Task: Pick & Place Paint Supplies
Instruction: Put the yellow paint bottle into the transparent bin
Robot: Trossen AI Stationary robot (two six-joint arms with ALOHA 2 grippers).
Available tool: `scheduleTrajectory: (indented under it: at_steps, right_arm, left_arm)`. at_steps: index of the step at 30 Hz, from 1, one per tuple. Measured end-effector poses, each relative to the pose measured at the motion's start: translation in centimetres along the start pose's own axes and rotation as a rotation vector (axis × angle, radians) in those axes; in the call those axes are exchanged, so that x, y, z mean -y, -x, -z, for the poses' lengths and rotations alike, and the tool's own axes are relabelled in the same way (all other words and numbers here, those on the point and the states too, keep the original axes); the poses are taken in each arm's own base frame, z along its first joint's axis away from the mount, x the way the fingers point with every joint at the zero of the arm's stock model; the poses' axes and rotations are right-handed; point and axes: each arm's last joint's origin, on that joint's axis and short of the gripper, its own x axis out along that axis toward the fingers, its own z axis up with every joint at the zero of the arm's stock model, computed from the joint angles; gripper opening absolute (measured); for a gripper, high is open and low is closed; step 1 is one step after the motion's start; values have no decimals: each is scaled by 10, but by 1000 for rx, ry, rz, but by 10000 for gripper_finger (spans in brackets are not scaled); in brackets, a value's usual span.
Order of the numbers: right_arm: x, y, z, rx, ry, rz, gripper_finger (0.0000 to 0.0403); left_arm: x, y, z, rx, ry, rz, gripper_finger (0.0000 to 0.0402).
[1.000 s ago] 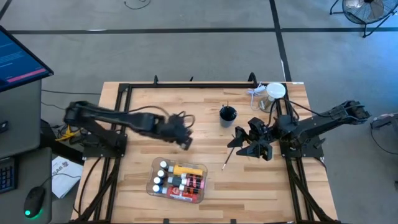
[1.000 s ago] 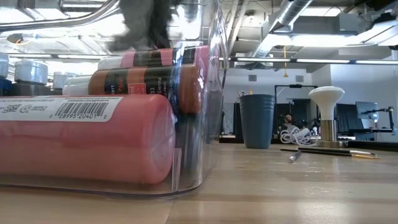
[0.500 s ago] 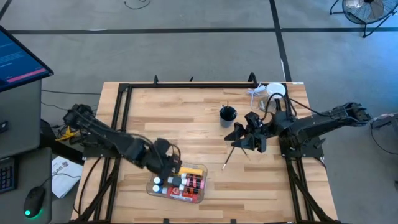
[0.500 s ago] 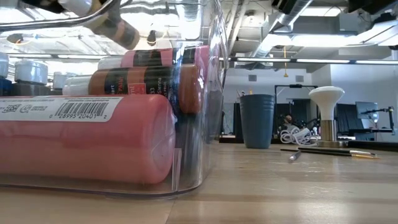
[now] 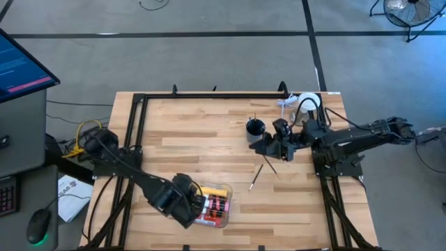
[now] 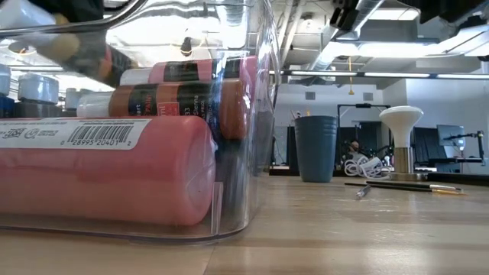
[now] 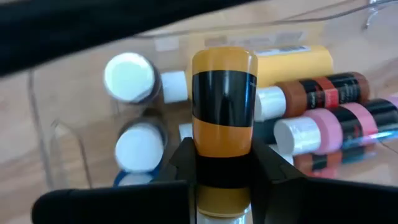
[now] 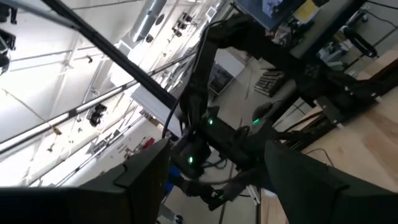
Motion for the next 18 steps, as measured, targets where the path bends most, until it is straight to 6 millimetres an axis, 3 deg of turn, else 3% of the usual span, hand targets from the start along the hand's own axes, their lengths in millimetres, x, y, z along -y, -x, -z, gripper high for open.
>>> scheduleTrajectory:
  at_steps: [18]
  right_arm:
    - [18,5,-12,27,-25,116,255]
  left_arm:
    - [6,-24,18,-8,7,-70,35]
